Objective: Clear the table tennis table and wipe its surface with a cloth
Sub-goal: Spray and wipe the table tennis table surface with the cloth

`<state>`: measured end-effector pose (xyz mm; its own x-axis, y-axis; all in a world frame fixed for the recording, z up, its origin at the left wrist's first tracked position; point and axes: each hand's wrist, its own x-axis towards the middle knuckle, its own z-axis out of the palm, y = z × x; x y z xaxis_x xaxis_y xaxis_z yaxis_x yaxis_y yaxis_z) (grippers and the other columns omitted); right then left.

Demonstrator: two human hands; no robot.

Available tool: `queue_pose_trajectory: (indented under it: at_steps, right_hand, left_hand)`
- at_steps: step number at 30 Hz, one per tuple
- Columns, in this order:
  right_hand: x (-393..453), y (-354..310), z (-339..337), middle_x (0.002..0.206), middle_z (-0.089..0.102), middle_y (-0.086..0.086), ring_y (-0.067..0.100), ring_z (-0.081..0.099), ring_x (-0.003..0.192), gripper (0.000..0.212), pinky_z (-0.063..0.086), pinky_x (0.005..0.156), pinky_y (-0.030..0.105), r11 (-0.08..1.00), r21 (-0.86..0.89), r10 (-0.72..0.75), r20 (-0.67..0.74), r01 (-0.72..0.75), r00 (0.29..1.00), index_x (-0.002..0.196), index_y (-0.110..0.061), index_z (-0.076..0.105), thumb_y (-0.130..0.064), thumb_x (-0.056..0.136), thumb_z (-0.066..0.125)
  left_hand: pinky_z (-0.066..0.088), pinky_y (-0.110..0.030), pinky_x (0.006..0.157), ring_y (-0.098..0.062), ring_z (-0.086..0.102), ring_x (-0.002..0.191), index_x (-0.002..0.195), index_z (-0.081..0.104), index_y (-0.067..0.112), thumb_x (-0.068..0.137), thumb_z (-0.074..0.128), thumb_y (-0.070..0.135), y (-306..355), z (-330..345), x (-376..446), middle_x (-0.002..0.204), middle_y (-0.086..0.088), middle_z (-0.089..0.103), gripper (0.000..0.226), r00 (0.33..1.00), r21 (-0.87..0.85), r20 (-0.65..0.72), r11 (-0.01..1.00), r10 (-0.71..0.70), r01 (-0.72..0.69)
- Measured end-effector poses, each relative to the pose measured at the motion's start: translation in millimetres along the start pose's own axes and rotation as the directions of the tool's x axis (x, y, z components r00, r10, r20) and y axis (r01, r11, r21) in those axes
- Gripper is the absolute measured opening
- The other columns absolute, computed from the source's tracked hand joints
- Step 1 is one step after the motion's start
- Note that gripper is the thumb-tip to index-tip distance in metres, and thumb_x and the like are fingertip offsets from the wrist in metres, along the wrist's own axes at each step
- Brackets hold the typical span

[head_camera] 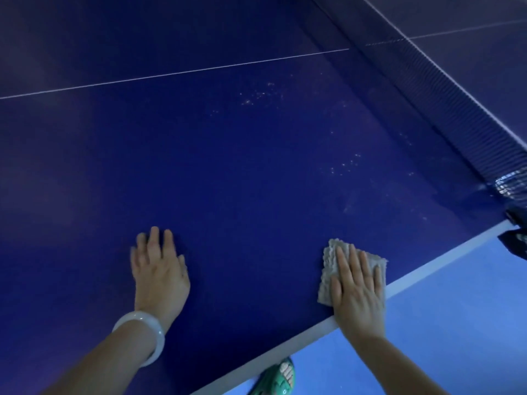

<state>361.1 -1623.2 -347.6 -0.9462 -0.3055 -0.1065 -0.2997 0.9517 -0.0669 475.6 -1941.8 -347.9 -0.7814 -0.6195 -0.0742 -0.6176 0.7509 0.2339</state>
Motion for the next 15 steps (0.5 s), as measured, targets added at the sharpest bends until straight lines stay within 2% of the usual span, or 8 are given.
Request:
queue_pose_trajectory:
  at_steps: [2, 4, 7, 9, 11, 13, 15]
  right_hand:
    - [4, 4, 1, 0.161, 0.021, -0.003, 0.018, 0.016, 0.149, 0.06, 0.015, 0.121, 0.047, 1.0, -0.008, 0.014, 0.014, -0.014, 1.0, 0.154, -0.026, 0.023, -0.044, 0.098, 0.01]
    - [4, 4, 3, 0.161, 0.02, -0.004, 0.017, 0.014, 0.15, 0.058, 0.013, 0.121, 0.046, 1.0, 0.005, 0.018, 0.006, -0.018, 1.0, 0.154, -0.027, 0.021, -0.042, 0.097, 0.017]
    - [4, 4, 4, 0.16, 0.023, -0.003, 0.018, 0.017, 0.149, 0.057, 0.015, 0.12, 0.048, 1.0, 0.023, 0.005, -0.017, -0.005, 1.0, 0.153, -0.026, 0.025, -0.041, 0.098, 0.023]
    - [5, 8, 6, 0.16, 0.022, -0.003, 0.019, 0.017, 0.149, 0.056, 0.015, 0.119, 0.048, 0.999, 0.048, -0.007, -0.022, 0.008, 1.0, 0.153, -0.025, 0.026, -0.04, 0.099, 0.026]
    - [5, 19, 9, 0.162, 0.018, -0.004, 0.018, 0.013, 0.15, 0.057, 0.013, 0.12, 0.047, 0.995, 0.062, -0.083, -0.005, 0.083, 0.997, 0.155, -0.026, 0.022, -0.04, 0.1, 0.028]
    - [10, 41, 10, 0.163, 0.015, -0.006, 0.017, 0.012, 0.151, 0.057, 0.011, 0.12, 0.046, 0.973, 0.043, -0.227, 0.006, 0.226, 0.974, 0.155, -0.027, 0.02, -0.041, 0.101, 0.028]
    - [24, 74, 6, 0.162, 0.018, -0.006, 0.017, 0.014, 0.15, 0.056, 0.011, 0.12, 0.045, 0.97, 0.03, -0.242, -0.002, 0.242, 0.97, 0.155, -0.028, 0.021, -0.042, 0.1, 0.026]
  left_hand:
    - [0.008, -0.05, 0.122, -0.037, 0.012, 0.148, 0.149, 0.031, 0.001, 0.098, 0.045, 0.025, 31, 0, 6, 0.158, -0.022, 0.018, 0.058, 0.99, -0.006, -0.021, 0.99, 0.14, -0.14]
    - [0.003, -0.044, 0.122, -0.032, 0.007, 0.149, 0.152, 0.025, 0.005, 0.1, 0.039, 0.031, 76, 5, 14, 0.16, -0.019, 0.013, 0.059, 0.978, -0.05, -0.024, 0.977, 0.206, -0.207]
    - [0.0, -0.045, 0.122, -0.032, -0.003, 0.15, 0.154, 0.012, 0.008, 0.101, 0.027, 0.044, 147, 22, 28, 0.162, -0.018, 0.002, 0.065, 0.989, -0.103, 0.08, 0.988, 0.122, -0.114]
    - [-0.003, -0.051, 0.121, -0.037, -0.009, 0.148, 0.154, 0.002, 0.007, 0.1, 0.019, 0.053, 180, 36, 31, 0.161, -0.022, -0.007, 0.073, 0.99, -0.017, 0.14, 1.0, 0.018, -0.016]
    - [-0.003, -0.057, 0.118, -0.044, -0.01, 0.146, 0.153, -0.002, 0.003, 0.097, 0.013, 0.057, 193, 48, 28, 0.158, -0.028, -0.009, 0.079, 0.993, 0.085, 0.11, 0.996, -0.032, 0.022]
    - [0.001, -0.059, 0.118, -0.046, -0.006, 0.146, 0.153, 0.002, 0.0, 0.096, 0.009, 0.057, 191, 55, 24, 0.157, -0.031, -0.003, 0.08, 0.998, 0.11, 0.053, 0.994, -0.028, 0.022]
    - [0.004, -0.059, 0.118, -0.046, -0.001, 0.146, 0.152, 0.009, -0.001, 0.096, 0.011, 0.055, 188, 60, 23, 0.157, -0.032, 0.004, 0.08, 1.0, 0.115, 0.021, 0.993, -0.009, 0.006]
